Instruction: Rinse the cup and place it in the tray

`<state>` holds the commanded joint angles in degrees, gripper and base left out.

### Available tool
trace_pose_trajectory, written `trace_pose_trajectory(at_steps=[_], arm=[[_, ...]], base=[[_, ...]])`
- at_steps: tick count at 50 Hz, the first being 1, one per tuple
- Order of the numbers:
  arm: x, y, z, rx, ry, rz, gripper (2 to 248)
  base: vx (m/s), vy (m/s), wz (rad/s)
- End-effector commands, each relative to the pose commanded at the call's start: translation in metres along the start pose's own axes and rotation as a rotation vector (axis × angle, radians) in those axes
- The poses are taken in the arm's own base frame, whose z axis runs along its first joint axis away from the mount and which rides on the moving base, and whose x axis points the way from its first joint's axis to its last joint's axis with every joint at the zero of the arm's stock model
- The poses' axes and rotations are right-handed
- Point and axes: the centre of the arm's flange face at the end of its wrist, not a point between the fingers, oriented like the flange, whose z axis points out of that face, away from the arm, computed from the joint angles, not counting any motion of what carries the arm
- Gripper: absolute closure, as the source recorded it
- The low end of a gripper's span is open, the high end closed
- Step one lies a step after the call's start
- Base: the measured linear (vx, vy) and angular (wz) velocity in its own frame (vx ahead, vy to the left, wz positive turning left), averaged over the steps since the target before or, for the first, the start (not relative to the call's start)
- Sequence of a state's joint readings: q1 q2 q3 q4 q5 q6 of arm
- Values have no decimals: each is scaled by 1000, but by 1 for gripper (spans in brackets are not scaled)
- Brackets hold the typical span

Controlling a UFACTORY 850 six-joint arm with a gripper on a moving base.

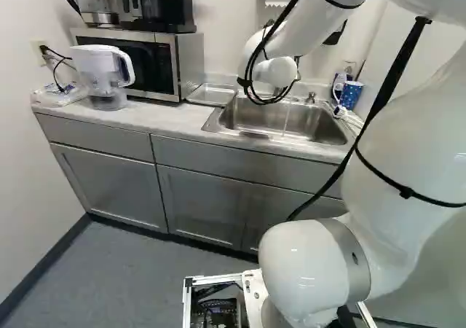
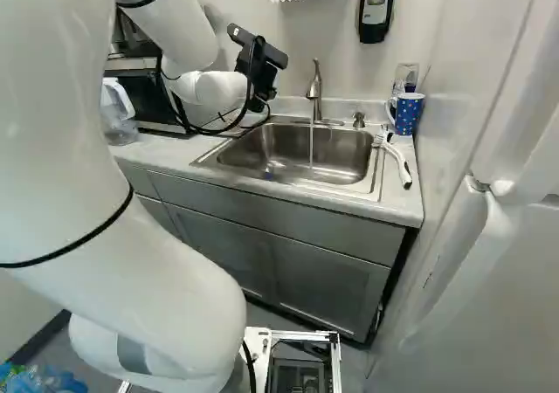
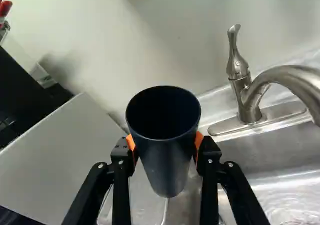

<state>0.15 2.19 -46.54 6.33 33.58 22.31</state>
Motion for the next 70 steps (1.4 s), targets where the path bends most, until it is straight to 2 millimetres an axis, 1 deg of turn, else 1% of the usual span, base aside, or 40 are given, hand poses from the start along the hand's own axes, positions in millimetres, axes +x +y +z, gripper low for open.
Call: trace_pose_trajectory(at_steps=[40, 63, 70], arm=[[0, 0, 0, 0, 0, -421, 126], [0, 0, 0, 0, 0, -421, 126], [-2, -5, 4, 9, -3, -422, 126]], base=[[0, 0, 0], [0, 0, 0], [0, 0, 0]])
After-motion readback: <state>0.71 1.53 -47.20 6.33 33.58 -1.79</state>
